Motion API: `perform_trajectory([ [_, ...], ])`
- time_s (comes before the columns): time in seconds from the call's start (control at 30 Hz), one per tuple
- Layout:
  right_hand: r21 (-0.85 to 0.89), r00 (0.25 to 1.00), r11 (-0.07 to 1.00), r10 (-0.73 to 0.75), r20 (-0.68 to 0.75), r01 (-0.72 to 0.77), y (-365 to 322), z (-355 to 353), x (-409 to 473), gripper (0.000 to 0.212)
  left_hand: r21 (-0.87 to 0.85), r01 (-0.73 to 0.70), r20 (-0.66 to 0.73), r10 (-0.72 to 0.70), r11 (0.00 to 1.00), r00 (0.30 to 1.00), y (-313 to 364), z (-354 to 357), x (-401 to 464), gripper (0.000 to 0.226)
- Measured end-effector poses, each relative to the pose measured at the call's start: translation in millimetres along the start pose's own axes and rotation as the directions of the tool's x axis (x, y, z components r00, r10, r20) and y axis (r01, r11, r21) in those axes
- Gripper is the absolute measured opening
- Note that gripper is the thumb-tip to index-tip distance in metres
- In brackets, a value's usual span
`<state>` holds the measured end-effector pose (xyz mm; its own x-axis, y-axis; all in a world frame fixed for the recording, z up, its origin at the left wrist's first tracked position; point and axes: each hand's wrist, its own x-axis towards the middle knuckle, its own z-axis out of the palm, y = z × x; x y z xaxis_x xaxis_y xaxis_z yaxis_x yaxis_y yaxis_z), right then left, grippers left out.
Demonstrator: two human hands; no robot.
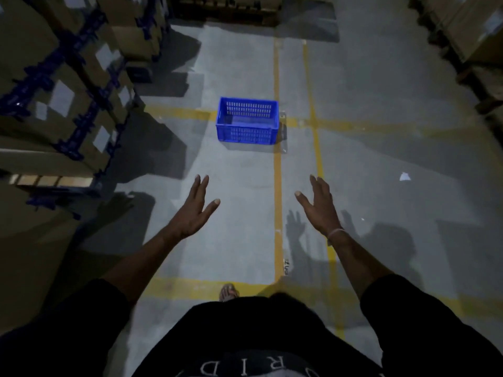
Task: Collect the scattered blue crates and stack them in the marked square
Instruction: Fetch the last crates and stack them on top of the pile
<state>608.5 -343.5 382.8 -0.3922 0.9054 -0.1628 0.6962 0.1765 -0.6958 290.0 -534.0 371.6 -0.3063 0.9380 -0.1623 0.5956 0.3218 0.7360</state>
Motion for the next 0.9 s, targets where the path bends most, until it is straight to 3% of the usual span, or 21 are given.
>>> perform_trajectory([
  [0.47,0.027,1.0,0.999,0.021,0.023,-0.022,-28.3,1.9,360.9,0.077,0.035,0.08,-0.007,-0.08,0.996,0.997,-8.7,-66.5,348.2,0.081],
  [0.6,0.039,0.998,0.999,0.009,0.07,-0.012,-47.1,-14.8,456.3,0.076,0.046,0.098,0.042,-0.1,0.994,0.994,6.1,-87.3,437.6,0.082],
  [0.73,0.006,0.997,1.0,-0.007,0.076,0.006,-64.2,-24.4,545.1,0.076,0.06,0.121,0.007,-0.121,0.991,0.993,13.3,-106.8,517.7,0.08],
  [0.9,-0.019,0.994,1.0,0.011,0.11,-0.009,-82.0,-16.4,643.9,0.076,0.021,0.129,0.045,-0.129,0.991,0.991,-9.8,-126.9,608.7,0.08],
])
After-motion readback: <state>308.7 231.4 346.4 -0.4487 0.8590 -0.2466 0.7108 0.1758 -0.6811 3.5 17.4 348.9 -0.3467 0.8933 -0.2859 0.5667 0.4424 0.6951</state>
